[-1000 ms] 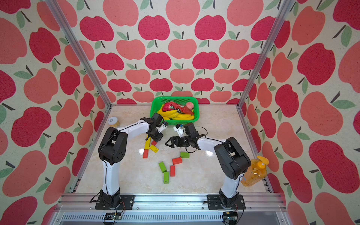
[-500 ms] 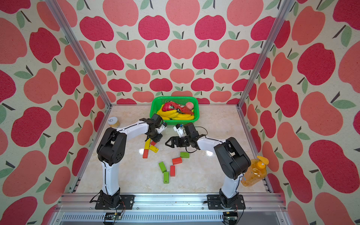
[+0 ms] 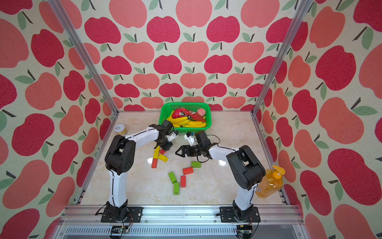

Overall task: Assemble the letter k with building blocks
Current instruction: Adjust the building block at the center of the board.

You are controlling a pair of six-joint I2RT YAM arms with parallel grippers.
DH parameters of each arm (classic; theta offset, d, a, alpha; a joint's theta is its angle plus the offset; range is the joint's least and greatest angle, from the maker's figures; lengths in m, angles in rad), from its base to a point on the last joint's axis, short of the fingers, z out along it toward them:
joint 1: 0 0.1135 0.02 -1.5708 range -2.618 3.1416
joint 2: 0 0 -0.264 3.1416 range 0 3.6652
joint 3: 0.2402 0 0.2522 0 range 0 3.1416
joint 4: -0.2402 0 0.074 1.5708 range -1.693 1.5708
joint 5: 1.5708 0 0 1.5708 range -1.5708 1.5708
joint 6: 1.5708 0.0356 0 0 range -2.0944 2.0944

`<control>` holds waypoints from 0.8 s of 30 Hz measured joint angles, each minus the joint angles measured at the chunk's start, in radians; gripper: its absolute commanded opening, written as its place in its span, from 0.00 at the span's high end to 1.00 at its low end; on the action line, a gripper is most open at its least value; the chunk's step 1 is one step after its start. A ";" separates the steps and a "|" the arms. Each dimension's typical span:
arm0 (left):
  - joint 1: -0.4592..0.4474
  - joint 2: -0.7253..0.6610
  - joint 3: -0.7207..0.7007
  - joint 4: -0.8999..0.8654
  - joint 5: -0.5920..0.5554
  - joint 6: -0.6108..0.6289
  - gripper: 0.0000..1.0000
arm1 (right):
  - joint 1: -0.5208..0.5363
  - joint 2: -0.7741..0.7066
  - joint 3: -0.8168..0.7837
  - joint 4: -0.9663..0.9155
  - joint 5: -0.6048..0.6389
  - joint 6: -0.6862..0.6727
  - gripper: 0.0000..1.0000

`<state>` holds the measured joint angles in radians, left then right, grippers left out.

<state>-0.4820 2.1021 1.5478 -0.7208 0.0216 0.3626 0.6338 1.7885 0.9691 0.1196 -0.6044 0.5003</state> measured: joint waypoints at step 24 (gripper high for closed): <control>-0.014 0.001 0.000 0.005 -0.039 0.048 0.49 | 0.000 0.025 0.003 -0.002 0.000 0.000 0.01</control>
<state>-0.4965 2.1029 1.5478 -0.7162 -0.0170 0.4103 0.6338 1.8133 0.9722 0.1181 -0.6048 0.4999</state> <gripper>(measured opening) 0.462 0.993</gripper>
